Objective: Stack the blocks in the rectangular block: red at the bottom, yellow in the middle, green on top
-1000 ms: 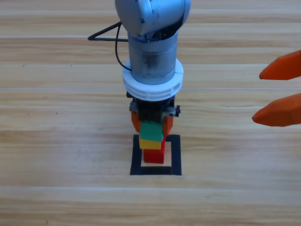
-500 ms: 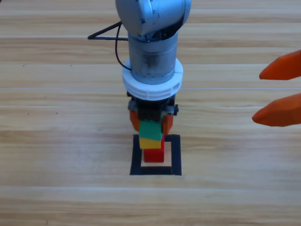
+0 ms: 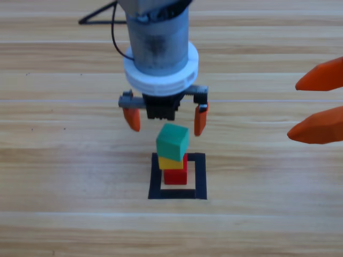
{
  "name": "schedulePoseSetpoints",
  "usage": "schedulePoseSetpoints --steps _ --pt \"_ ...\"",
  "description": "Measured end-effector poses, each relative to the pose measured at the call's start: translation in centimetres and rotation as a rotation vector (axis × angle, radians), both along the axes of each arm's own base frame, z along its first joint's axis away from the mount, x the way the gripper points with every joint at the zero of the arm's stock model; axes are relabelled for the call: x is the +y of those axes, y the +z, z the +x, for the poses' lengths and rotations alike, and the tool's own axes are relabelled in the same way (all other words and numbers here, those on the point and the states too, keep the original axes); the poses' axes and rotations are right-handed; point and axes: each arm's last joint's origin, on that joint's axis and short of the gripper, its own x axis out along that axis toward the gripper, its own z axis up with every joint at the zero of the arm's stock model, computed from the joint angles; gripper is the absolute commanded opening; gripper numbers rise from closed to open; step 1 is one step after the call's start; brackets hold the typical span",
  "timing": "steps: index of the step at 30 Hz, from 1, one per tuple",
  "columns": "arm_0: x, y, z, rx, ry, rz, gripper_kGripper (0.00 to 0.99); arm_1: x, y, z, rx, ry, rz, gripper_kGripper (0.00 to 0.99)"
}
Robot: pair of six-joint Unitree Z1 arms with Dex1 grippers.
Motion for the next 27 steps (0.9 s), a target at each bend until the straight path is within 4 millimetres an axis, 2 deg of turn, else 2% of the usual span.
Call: schedulePoseSetpoints --steps 2,5,7,9,11,12,14,16,18,21,24,27 --pt "0.4 1.6 -0.4 -0.037 -0.003 -0.025 0.99 0.0 0.0 0.0 0.0 0.0 0.0 0.986" --pt "1.6 5.8 -1.4 -0.148 -0.01 -0.083 0.99 0.0 0.0 0.0 0.0 0.0 0.0 0.986" --pt "3.4 9.0 -2.6 -0.229 -0.013 -0.114 0.99 0.0 0.0 0.0 0.0 0.0 0.0 0.986" --pt "6.5 13.0 -4.5 -0.326 -0.011 -0.16 0.99 0.0 0.0 0.0 0.0 0.0 0.0 0.986" --pt "9.1 14.7 -5.9 -0.371 -0.001 -0.18 0.99 0.0 0.0 0.0 0.0 0.0 0.0 0.986" --pt "11.0 15.0 -6.5 -0.416 -0.007 -0.192 0.99 0.0 0.0 0.0 0.0 0.0 0.0 0.986" --pt "13.1 14.0 -7.2 -0.47 -0.022 -0.203 0.99 0.0 0.0 0.0 0.0 0.0 0.0 0.986" --pt "15.4 11.2 -7.9 -0.525 -0.083 -0.219 0.99 0.0 0.0 0.0 0.001 0.0 -0.001 0.986" --pt "16.2 9.7 -8.4 -0.535 -0.17 -0.256 0.99 0.0 -0.1 0.0 0.002 0.0 -0.001 0.986" --pt "16.1 8.3 -8.9 -0.548 -0.306 -0.337 0.99 0.0 -0.1 0.0 0.002 0.0 -0.002 0.986" --pt "14.3 8.4 -9.6 -0.581 -0.429 -0.383 0.99 0.0 -0.1 0.0 0.002 0.0 -0.002 0.986" --pt "12.3 7.6 -11.8 -0.564 -0.533 -0.377 0.99 0.0 -0.1 0.0 0.002 0.0 -0.002 0.986"
